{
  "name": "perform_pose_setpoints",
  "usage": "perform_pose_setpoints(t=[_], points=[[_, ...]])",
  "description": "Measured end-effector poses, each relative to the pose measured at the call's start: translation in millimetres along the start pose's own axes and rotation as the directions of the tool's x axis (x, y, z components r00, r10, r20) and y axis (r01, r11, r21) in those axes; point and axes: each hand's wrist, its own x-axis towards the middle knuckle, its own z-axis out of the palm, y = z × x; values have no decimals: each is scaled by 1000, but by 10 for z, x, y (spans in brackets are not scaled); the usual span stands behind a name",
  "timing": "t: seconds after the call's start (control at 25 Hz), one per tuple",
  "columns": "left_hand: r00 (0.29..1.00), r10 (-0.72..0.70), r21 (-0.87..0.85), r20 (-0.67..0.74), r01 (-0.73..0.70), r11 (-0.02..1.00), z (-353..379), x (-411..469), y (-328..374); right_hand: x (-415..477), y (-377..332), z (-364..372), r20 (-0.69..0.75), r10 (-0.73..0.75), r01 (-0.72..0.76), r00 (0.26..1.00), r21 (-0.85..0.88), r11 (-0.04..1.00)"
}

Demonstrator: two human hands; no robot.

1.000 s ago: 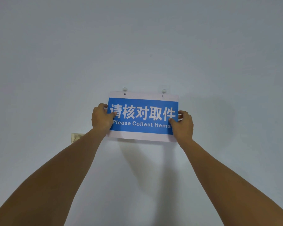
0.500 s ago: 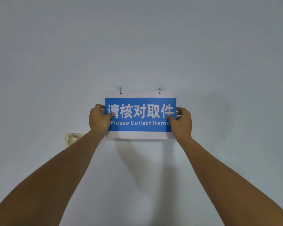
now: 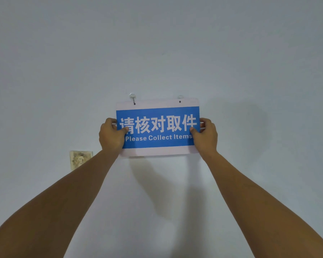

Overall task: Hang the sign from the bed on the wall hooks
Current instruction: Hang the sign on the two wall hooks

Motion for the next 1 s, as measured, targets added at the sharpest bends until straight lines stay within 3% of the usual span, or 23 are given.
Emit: perform_pose_setpoints(t=[0.32,0.68,1.0], points=[[998,33,-26,-50,-34,999,11,-11,-10,25,30,15,39,50,-52,998,68,996],[997,32,-115,-67,-40,993,-60,-69,29,-124,-9,12,-20,80,-78,997,91,993],[996,75,-59,-51,-78,995,-161,-46,37,-264,62,72,28,137,-139,990,116,983]])
